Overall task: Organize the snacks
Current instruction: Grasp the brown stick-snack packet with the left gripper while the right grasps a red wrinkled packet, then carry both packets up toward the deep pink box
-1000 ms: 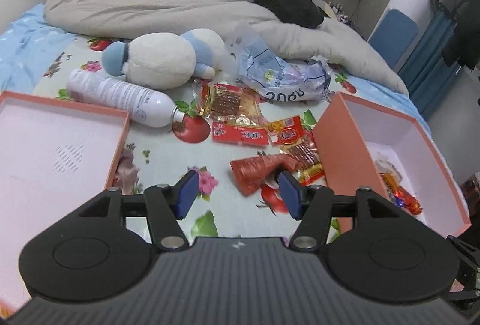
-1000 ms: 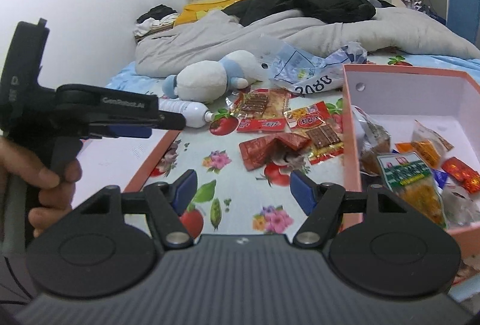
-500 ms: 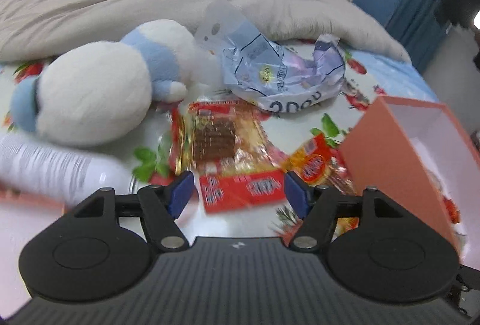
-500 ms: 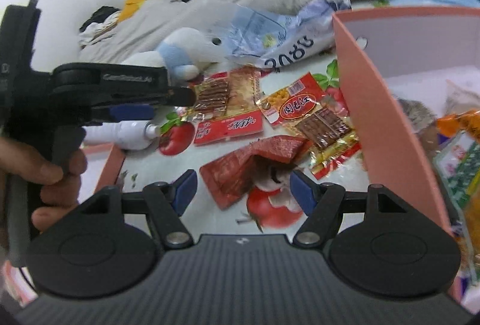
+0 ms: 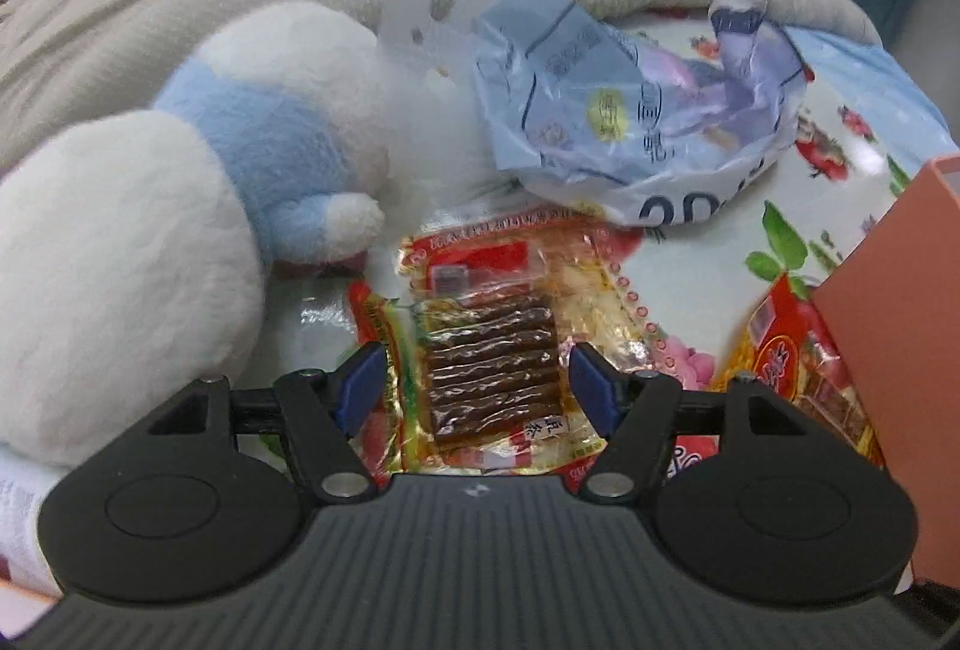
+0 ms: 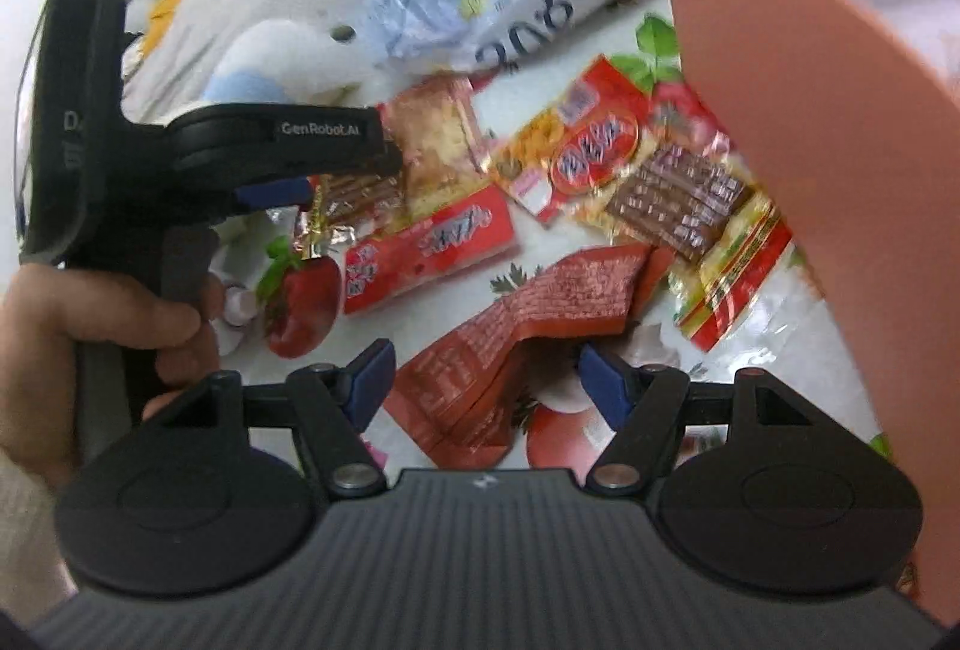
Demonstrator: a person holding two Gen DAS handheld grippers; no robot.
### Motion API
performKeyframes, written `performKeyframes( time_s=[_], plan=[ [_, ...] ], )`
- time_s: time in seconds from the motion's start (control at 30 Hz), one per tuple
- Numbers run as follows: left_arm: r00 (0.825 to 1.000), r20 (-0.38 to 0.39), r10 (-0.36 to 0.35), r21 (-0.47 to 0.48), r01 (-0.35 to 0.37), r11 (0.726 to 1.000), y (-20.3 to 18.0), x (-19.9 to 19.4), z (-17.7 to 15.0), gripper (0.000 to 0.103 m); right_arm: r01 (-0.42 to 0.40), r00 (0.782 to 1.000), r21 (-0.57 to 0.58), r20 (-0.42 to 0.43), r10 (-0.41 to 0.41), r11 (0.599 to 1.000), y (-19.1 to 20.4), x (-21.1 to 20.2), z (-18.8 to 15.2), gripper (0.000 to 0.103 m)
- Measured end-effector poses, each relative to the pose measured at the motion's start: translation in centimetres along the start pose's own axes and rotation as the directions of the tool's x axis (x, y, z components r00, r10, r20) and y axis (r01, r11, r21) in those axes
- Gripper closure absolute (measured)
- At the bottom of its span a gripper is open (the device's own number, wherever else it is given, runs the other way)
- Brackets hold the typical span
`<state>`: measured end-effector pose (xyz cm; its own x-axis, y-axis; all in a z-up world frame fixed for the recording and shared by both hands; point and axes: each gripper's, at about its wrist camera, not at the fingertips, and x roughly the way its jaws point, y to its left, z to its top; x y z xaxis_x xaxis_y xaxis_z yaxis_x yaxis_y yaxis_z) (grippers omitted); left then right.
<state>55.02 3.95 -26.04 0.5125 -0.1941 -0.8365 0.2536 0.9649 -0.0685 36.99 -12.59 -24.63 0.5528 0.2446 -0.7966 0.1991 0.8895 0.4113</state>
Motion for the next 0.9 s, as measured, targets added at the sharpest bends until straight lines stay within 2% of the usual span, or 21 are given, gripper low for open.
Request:
performKeyframes(
  time_s=[0.17,0.23,0.33,0.57,0.9],
  plan=[
    [1.0,-0.006,-0.012,-0.003,0.012,1.0,0.0,1.2,0.1,0.031,0.026,1.0,-0.024,-0.008,-0.027,0.999,0.7,0.6,0.6,0.035],
    [1.0,-0.002,-0.008,-0.016,0.008,1.0,0.1,1.3,0.2,0.035,0.044,0.999,-0.034,-0.006,-0.044,0.998,0.8,0.7,0.8,0.041],
    [1.0,0.003,-0.006,-0.019,0.007,1.0,0.0,1.3,0.2,0.04,0.05,0.999,-0.047,-0.005,-0.05,0.998,0.7,0.8,1.0,0.057],
    [1.0,0.009,0.011,0.001,-0.011,1.0,-0.8,0.0,-0.2,0.046,0.039,0.999,-0.106,-0.03,-0.043,0.994,0.4,0.4,1.1,0.06],
    [0.999,0.023,-0.032,-0.084,0.033,0.996,-1.7,-4.0,-1.9,0.046,0.019,0.998,-0.224,-0.05,-0.031,0.974,-0.7,-2.5,-1.1,0.061]
  ],
)
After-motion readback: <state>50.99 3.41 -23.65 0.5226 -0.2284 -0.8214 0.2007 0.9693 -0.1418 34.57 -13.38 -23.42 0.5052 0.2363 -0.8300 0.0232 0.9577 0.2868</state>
